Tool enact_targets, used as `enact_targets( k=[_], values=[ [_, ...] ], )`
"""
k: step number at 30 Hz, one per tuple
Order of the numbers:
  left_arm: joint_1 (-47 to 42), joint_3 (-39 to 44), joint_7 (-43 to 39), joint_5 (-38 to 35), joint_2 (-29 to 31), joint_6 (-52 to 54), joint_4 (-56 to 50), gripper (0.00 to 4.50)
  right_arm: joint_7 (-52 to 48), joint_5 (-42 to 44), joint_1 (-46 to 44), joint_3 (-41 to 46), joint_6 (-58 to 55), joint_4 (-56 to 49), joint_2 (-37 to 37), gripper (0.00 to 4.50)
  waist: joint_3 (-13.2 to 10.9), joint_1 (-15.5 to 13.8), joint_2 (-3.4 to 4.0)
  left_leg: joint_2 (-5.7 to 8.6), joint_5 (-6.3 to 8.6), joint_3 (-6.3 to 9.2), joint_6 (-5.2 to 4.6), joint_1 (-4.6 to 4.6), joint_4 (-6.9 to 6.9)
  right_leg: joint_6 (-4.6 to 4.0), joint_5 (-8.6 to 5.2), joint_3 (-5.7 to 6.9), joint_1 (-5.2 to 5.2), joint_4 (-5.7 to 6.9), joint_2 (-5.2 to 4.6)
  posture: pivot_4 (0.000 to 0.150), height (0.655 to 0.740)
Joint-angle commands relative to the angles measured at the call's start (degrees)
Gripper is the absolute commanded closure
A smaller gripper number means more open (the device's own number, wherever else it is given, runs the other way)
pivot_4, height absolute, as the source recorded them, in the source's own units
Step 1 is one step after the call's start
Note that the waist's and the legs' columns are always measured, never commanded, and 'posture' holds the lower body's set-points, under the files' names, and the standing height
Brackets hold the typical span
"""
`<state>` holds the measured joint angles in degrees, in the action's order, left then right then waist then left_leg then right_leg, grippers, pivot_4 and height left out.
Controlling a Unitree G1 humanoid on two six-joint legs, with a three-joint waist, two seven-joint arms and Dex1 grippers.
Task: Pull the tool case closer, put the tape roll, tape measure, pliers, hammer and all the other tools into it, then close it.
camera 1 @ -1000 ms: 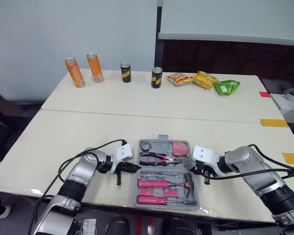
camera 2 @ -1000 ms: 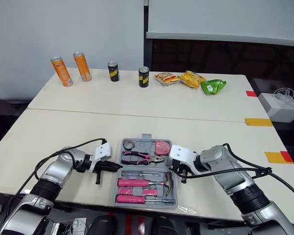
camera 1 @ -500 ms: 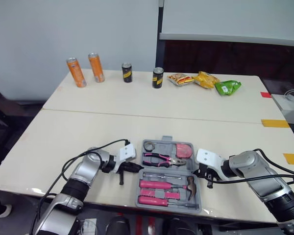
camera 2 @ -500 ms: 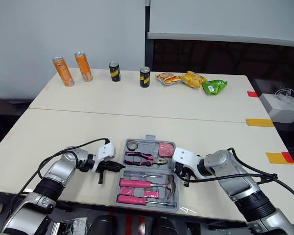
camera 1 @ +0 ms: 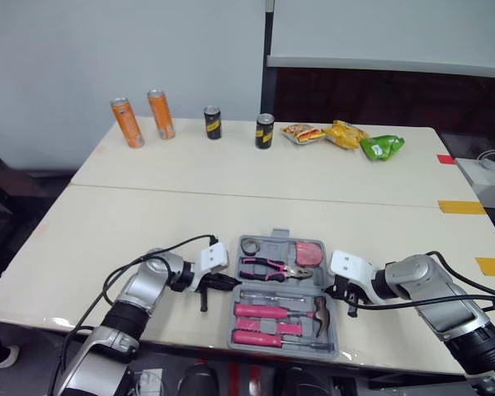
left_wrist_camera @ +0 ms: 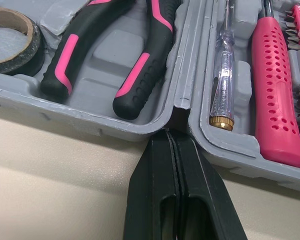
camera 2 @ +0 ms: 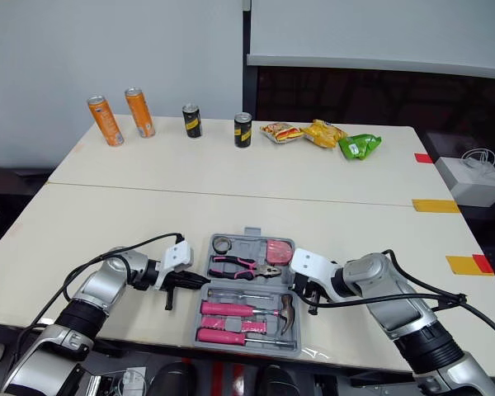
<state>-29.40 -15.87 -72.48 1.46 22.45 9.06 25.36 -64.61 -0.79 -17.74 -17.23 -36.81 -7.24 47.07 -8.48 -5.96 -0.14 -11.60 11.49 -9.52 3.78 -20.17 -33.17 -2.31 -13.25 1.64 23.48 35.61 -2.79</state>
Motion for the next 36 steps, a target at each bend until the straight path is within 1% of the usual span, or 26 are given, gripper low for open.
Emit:
enact_targets(
  k=[1, 10, 17, 25, 30, 34, 36],
  values=[
    [0.7, -1.2, 0.3, -0.9, -0.6, -0.3, -1.3, 4.46, -0.4, 1.6, 0.6, -0.9, 0.2, -1.1, -1.2, 4.49, 0.0, 0.1, 0.0, 0.0, 0.0, 0.0, 0.0, -0.01, 0.0, 0.0, 0.0, 0.0, 0.0, 0.0, 0.0, 0.15, 0.74],
    [1.5, -0.9, 0.8, -1.5, 0.3, 0.6, -2.8, 4.46, -0.5, 1.4, -0.3, -2.0, -0.3, -1.4, -3.2, 4.49, 0.0, 0.7, 0.01, -0.03, 0.0, -0.03, 0.01, 0.01, 0.04, 0.0, 0.0, -0.01, 0.0, 0.02, 0.03, 0.15, 0.74],
    [2.2, -1.1, 1.0, -1.8, 0.8, 1.5, -4.0, 4.46, -0.4, 1.2, -0.2, -2.2, -0.1, -1.2, -3.7, 4.49, 0.0, 1.5, 0.01, -0.03, 0.0, -0.03, 0.02, 0.0, 0.06, 0.0, 0.0, -0.01, 0.0, 0.01, 0.03, 0.15, 0.74],
    [2.8, -0.3, 2.5, -2.4, 1.3, 1.1, -4.7, 4.46, 1.2, 0.6, 0.2, -1.4, 0.7, -0.4, -4.0, 4.49, 0.0, 1.6, 0.01, -0.03, 0.0, -0.04, 0.02, 0.03, 0.07, 0.0, 0.0, -0.02, -0.01, 0.02, 0.03, 0.15, 0.74],
    [5.6, 3.4, 3.3, -5.6, 2.7, 1.4, -7.6, 4.46, 1.7, 2.0, 1.6, 2.1, 1.3, 0.0, -2.7, 4.49, 0.0, 1.7, 0.03, -0.03, 0.0, -0.07, 0.02, 0.04, 0.06, 0.0, 0.0, -0.05, 0.0, 0.01, 0.03, 0.15, 0.74],
    [9.8, 7.4, 4.2, -9.5, 4.7, 2.1, -11.5, 4.46, 1.6, 6.8, 5.4, 9.5, 3.5, -1.4, -1.5, 4.49, -0.1, 1.6, 0.15, -0.04, 0.01, -0.06, 0.01, -0.04, 0.11, 0.01, -0.01, -0.02, 0.08, -0.07, 0.04, 0.15, 0.74],
    [12.0, 10.5, 4.6, -13.0, 5.2, 3.7, -13.8, 4.5, 1.3, 9.3, 8.3, 13.7, 6.0, -2.2, -0.6, 3.94, -0.2, 1.6, 0.24, -0.04, 0.06, -0.07, -0.09, -0.1, 0.11, 0.02, -0.01, -0.02, 0.13, -0.1, 0.04, 0.15, 0.74]
  ],
)
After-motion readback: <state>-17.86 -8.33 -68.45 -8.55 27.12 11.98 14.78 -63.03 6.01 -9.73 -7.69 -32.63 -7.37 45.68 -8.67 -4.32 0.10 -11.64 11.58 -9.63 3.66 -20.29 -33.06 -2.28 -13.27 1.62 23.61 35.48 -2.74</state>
